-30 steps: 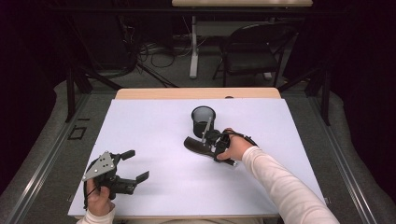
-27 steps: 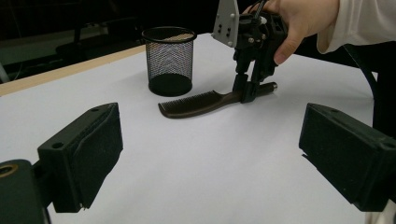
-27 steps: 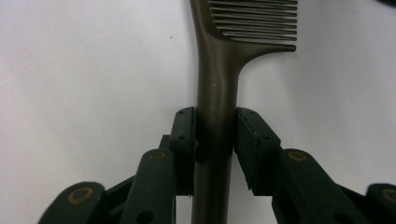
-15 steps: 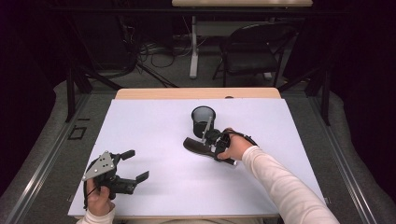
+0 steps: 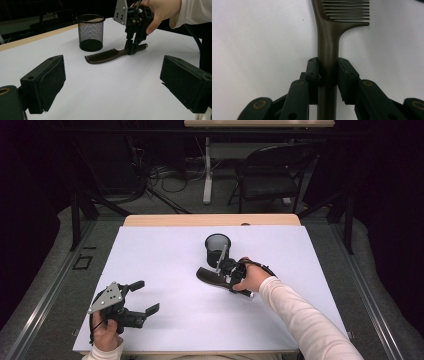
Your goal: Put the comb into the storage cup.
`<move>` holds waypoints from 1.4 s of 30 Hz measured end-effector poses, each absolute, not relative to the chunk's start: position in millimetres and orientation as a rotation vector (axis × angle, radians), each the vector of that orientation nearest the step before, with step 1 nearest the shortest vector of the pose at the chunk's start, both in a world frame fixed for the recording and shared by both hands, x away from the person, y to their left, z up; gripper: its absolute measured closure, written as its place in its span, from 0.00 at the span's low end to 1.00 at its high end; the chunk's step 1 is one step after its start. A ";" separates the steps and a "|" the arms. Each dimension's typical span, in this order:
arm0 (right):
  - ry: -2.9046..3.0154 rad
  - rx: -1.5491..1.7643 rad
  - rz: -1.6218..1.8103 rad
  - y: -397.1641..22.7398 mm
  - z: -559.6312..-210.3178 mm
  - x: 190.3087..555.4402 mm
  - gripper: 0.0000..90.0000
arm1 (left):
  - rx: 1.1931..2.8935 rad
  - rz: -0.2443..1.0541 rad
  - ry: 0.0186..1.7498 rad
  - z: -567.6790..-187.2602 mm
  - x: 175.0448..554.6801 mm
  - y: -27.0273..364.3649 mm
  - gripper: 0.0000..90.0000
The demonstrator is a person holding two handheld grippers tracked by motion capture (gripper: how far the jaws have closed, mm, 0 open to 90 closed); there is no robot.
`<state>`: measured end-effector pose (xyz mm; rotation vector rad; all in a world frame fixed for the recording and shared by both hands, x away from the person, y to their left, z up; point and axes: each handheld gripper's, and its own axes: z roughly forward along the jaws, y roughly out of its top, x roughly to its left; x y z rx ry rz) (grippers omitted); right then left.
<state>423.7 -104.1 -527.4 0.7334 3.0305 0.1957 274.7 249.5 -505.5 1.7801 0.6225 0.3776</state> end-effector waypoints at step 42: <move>2.937 0.691 0.383 -100.4 -504.5 410.1 0.81 | 1.779 0.372 0.623 -506.0 275.0 248.9 0.07</move>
